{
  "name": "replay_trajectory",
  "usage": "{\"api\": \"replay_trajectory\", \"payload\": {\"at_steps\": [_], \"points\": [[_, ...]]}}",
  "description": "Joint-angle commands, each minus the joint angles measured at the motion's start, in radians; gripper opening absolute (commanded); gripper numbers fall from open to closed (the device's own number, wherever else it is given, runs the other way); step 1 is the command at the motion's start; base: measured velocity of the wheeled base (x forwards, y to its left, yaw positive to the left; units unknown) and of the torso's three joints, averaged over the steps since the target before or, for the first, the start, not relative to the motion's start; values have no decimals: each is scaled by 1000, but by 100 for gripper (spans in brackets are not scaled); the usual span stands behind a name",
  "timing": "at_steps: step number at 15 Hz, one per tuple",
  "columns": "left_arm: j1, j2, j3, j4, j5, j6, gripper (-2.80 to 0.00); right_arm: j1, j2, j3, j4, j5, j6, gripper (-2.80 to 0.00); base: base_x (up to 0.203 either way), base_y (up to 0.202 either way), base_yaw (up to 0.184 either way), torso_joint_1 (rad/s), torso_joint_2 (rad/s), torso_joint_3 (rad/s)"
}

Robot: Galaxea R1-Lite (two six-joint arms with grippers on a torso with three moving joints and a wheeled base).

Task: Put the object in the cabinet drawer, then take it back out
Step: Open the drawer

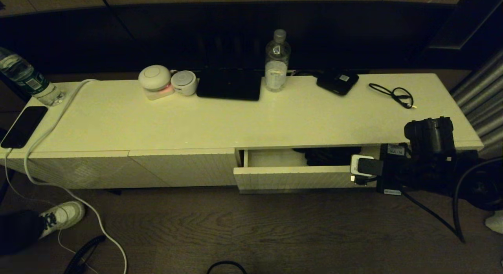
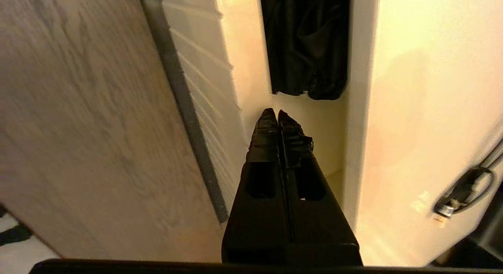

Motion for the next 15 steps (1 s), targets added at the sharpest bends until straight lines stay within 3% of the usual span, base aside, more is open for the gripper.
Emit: {"api": "replay_trajectory", "payload": {"at_steps": [1, 15], "points": [[0, -2, 0, 0, 0, -1, -280, 0, 23, -6, -3, -6, 6, -280, 0, 0, 0, 0, 0, 0], [0, -2, 0, 0, 0, -1, -280, 15, -12, -12, 0, 1, -3, -280, 0, 0, 0, 0, 0, 0]]}}
